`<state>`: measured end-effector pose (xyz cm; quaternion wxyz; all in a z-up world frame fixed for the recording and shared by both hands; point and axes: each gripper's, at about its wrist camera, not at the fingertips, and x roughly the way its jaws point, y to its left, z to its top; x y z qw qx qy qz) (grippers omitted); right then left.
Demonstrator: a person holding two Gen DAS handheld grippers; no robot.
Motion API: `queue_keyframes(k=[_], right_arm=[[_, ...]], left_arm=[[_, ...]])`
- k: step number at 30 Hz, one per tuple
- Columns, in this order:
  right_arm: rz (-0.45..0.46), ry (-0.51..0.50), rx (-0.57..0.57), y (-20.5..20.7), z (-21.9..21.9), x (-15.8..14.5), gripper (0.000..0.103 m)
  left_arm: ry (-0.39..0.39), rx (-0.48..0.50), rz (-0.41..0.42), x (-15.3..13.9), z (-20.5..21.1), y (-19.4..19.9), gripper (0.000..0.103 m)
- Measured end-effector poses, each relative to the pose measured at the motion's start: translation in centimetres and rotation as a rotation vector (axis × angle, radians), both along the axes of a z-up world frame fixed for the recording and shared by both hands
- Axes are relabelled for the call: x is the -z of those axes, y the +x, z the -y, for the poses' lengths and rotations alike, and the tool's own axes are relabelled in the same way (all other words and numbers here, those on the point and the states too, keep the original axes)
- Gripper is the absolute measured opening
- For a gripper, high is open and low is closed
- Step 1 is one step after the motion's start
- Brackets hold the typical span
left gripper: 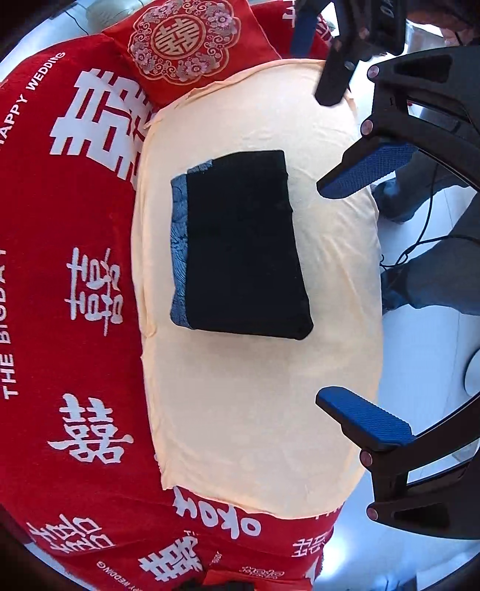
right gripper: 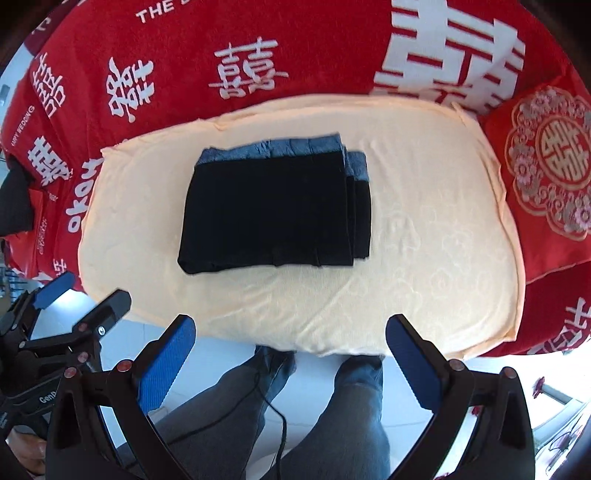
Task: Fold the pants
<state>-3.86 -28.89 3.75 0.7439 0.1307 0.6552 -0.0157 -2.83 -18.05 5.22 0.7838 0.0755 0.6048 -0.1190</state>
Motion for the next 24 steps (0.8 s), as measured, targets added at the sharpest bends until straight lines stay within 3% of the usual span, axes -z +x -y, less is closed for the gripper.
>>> queue_keyframes(k=[11,24], right_arm=[[0.023,-0.035,-0.014,1.7,0.9,-1.0,0.103],[-0.016,-0.031,0.01,1.0,1.1,0.4,0.103]], left_arm=[[0.013,-0.084,0.0,-0.6,0.6,-0.3,0.102],[0.07,-0.044,0.0,-0.5,1.4,-0.7,0.102]])
